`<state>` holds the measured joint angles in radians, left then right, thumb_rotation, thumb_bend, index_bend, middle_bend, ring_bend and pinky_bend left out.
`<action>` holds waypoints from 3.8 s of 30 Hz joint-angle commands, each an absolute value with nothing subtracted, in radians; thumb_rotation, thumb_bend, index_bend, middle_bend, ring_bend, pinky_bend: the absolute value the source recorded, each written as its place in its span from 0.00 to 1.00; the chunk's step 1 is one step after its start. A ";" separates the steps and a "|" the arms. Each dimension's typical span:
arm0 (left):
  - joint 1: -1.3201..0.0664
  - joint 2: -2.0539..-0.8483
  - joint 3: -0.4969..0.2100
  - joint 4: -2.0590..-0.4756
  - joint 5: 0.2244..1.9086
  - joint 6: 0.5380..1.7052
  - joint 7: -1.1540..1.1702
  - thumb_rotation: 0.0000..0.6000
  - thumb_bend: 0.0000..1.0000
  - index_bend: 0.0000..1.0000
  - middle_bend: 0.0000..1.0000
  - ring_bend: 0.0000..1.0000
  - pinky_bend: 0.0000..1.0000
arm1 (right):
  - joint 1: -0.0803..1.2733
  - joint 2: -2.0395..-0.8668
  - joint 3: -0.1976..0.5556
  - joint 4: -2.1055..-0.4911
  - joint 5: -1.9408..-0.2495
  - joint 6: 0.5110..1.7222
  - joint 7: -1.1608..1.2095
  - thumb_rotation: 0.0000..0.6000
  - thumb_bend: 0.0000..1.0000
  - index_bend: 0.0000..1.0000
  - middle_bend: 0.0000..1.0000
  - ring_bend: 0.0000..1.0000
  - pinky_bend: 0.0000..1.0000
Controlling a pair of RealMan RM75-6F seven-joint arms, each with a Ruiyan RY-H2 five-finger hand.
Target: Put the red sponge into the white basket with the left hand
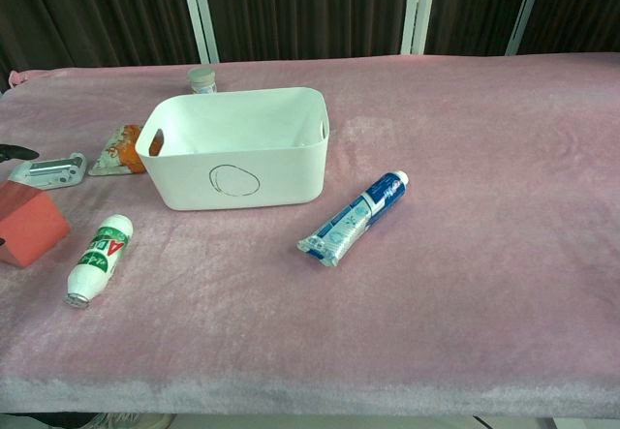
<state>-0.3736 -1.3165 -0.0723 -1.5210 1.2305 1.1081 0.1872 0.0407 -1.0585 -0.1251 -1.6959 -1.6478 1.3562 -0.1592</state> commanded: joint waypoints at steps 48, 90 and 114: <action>-0.461 -1.333 -0.259 -1.594 1.391 1.359 0.196 1.00 0.50 0.28 0.43 0.50 0.63 | 0.055 -1.042 -0.132 -1.702 -1.652 1.334 -0.144 1.00 0.10 0.00 0.00 0.00 0.18; -0.477 -1.402 -0.111 -1.697 1.383 1.414 0.463 1.00 0.32 0.00 0.00 0.00 0.16 | 0.065 -1.027 -0.132 -1.707 -1.656 1.329 -0.109 1.00 0.10 0.00 0.00 0.00 0.18; -0.222 -1.229 0.053 -1.597 1.390 1.451 0.204 1.00 0.34 0.00 0.00 0.00 0.09 | 0.066 -1.045 -0.130 -1.701 -1.643 1.318 -0.140 1.00 0.10 0.00 0.00 0.00 0.18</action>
